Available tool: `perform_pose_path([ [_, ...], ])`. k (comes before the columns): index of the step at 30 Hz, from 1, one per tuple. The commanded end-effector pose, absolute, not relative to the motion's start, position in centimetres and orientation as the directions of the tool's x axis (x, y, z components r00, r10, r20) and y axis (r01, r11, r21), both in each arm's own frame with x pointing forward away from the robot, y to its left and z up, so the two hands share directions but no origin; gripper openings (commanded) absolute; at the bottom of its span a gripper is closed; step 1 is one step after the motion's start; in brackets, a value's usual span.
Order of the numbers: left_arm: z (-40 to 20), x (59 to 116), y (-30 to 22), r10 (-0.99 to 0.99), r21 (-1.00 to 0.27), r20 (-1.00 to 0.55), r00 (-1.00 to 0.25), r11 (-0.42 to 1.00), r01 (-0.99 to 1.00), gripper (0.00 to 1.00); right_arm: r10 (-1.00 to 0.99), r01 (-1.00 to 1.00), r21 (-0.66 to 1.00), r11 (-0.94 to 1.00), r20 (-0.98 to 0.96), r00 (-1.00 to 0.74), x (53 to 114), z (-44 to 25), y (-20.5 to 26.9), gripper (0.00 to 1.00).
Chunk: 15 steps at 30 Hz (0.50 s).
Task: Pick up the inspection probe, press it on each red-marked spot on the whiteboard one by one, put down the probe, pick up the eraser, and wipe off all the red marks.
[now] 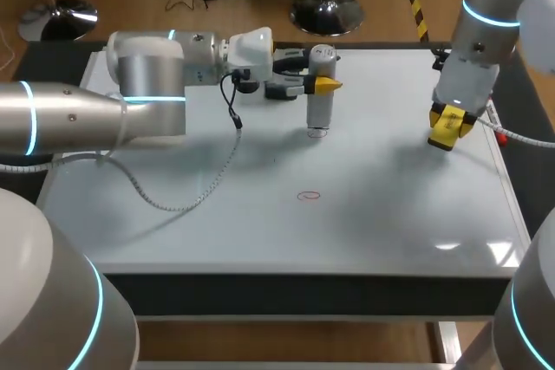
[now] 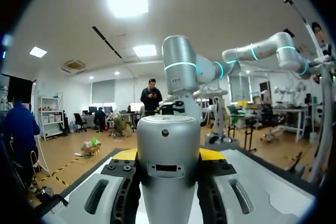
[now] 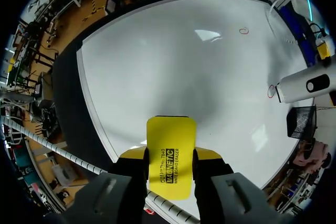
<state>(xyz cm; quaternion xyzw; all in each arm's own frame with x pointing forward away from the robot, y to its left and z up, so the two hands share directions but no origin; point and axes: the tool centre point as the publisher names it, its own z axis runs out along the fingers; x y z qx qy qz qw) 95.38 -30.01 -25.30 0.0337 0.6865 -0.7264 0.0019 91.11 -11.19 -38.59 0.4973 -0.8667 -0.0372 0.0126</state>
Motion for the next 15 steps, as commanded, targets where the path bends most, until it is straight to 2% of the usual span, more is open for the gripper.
perform_pose_path([
  [1,-25.8,95.7,-29.8,0.087,-0.997,-0.048,-0.995,-0.056,0.044,0.0,-0.864,-0.862,0.076,0.501,-0.012,-0.503,91.2,-38.6,-11.2,0.0],
  [15,-27.3,95.0,-29.8,0.099,-0.998,-0.042,-0.994,-0.056,0.036,0.0,-0.864,-0.862,0.076,0.501,-0.012,-0.503,91.2,-38.6,-11.2,0.0],
])
